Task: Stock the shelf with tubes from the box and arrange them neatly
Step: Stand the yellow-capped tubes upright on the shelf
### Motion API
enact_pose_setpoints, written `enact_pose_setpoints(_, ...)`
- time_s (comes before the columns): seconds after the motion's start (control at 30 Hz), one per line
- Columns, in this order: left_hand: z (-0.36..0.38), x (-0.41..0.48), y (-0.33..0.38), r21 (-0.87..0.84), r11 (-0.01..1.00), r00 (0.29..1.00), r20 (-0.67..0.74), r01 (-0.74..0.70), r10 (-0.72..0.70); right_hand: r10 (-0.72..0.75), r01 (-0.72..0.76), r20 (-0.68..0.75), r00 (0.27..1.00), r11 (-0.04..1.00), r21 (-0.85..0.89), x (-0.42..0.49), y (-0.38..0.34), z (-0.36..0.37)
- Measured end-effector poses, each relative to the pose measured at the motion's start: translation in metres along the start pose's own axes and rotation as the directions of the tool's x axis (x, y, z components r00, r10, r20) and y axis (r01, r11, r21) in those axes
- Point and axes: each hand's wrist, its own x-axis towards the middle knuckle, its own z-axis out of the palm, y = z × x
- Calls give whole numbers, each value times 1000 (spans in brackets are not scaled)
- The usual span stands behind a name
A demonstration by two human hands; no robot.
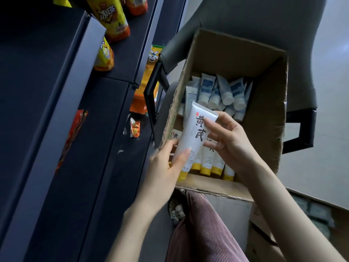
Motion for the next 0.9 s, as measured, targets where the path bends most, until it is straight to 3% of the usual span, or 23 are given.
enact_pose_setpoints(0.2, -16, 1, -13, -81, 994, 988, 141, 74, -62, 3, -3, -15, 1000, 1000, -9, -11, 12, 8)
enact_pose_setpoints(0.37, -31, -5, -19, -190, 977, 990, 121, 94, -72, 113, -119, 56, 992, 984, 129, -1, 30, 2)
enact_pose_setpoints(0.53, -46, -9, -25, -338, 937, 993, -37, 89, -108, 230, -247, -185, 955, 966, -73, 23, 64, -23)
enact_pose_setpoints(0.63, -55, -9, -29, -350, 932, 986, -100, 90, -133, 312, -381, -278, 909, 891, -247, 39, 90, -31)
enact_pose_setpoints(0.8, -57, -8, -34, -359, 928, 981, -123, 97, -150, 455, -580, -393, 799, 755, -307, 69, 129, -24)
enact_pose_setpoints(0.9, -56, -7, -37, -362, 926, 979, -123, 108, -162, 418, -597, -461, 782, 714, -365, 84, 149, -20)
